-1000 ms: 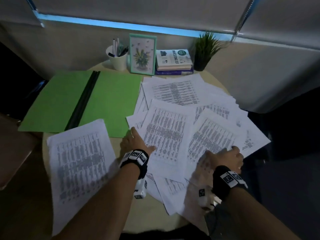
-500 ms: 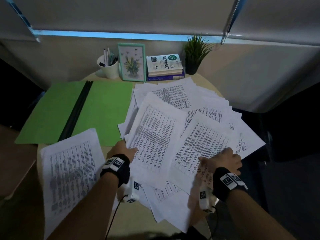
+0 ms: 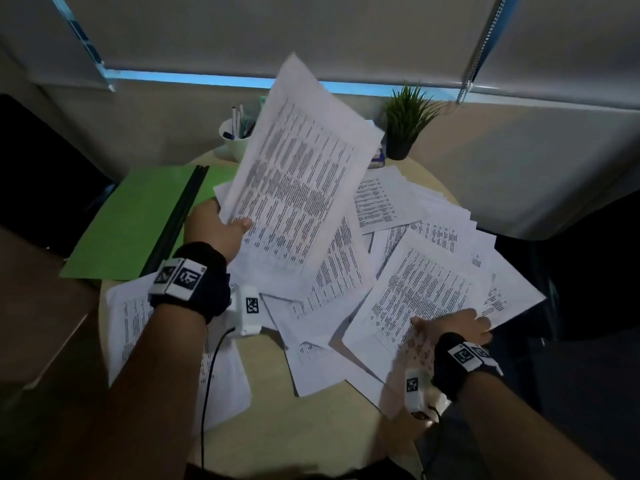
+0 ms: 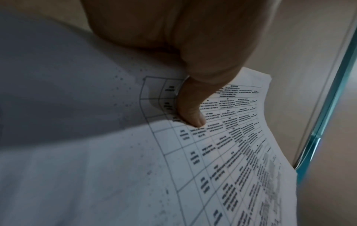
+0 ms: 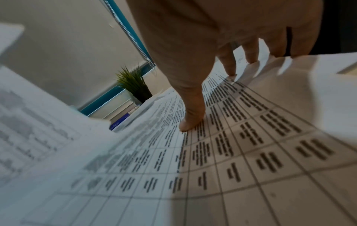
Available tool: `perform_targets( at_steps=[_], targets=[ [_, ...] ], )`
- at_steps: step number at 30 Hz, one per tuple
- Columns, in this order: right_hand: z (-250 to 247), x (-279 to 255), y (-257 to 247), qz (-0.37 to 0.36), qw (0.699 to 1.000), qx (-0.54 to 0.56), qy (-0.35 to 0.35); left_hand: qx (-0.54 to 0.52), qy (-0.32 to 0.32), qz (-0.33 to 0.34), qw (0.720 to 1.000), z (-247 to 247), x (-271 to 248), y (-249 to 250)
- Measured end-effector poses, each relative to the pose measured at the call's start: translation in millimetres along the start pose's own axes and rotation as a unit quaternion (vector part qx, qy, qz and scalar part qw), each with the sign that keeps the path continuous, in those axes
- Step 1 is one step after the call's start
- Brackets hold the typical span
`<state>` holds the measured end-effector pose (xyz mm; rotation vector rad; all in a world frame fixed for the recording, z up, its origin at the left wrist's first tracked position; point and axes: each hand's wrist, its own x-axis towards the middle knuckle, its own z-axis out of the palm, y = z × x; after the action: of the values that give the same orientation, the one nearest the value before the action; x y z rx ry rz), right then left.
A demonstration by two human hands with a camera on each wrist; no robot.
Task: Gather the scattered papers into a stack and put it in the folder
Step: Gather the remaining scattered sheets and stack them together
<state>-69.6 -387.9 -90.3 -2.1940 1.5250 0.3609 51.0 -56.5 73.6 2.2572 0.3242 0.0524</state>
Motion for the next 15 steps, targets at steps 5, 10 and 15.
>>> perform_targets(
  at_steps=[5, 10, 15],
  targets=[
    [-3.7, -10.1, -7.1, -0.016, 0.998, -0.051, -0.02, -0.068, -0.001, 0.052, 0.996, -31.6, -7.1, 22.0],
    [-16.3, -14.6, -6.7, -0.011, 0.997, -0.045, -0.06, -0.155, -0.009, 0.076, 0.985, -50.0, -17.7, 34.2],
    [-28.2, -18.3, -1.5, -0.052, 0.995, 0.082, -0.023, -0.168, -0.083, -0.014, 0.982, -34.6, -12.7, 7.7]
  ],
)
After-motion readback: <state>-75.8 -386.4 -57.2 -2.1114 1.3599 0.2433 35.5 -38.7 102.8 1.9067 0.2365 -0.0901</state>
